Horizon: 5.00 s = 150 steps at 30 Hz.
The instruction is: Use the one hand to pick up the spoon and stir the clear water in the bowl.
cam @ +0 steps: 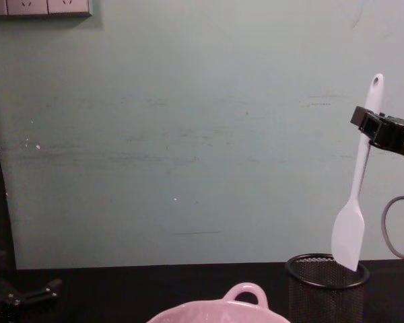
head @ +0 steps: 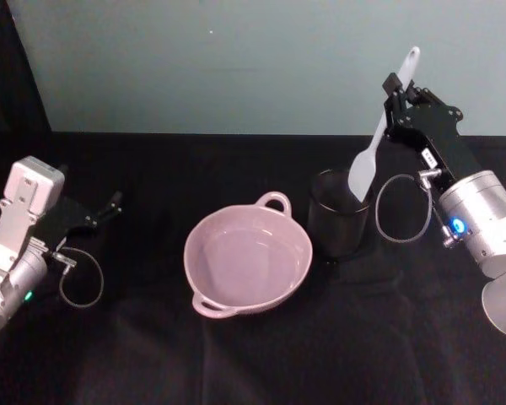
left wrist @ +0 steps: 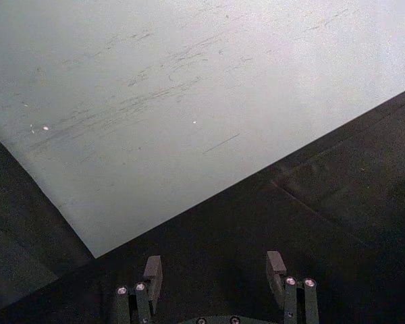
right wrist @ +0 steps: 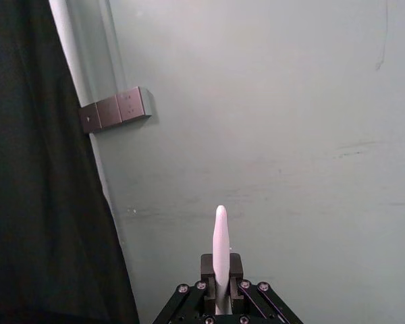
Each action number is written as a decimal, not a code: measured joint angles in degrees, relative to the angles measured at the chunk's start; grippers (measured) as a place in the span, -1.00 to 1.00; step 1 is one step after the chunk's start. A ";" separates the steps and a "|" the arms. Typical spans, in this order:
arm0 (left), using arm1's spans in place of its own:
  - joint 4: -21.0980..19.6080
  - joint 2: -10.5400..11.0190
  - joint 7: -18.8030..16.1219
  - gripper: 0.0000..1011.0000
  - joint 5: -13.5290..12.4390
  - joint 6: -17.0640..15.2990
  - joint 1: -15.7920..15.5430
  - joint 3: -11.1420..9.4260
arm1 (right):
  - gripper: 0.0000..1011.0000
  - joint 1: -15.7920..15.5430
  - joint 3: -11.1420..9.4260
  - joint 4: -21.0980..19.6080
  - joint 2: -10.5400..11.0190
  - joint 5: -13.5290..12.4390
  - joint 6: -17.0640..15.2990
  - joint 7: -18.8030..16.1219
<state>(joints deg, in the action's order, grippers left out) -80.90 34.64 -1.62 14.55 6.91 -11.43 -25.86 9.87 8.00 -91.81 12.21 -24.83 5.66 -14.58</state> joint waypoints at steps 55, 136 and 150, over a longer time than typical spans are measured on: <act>0.00 0.00 0.00 1.00 0.00 0.00 0.00 0.00 | -0.77 1.41 0.54 11.14 -2.67 -0.93 4.54 -1.87; 0.00 0.00 0.00 1.00 0.00 0.00 0.00 0.00 | 0.91 0.82 -0.19 14.98 -3.66 -0.93 6.02 -2.50; 0.00 0.00 0.00 1.00 0.00 0.00 0.00 0.00 | 0.98 0.54 0.82 12.10 -2.77 0.70 3.72 -1.81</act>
<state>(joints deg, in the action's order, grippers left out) -80.90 34.64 -1.62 14.55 6.91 -11.43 -25.86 10.41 8.82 -79.71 9.43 -24.13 9.38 -16.39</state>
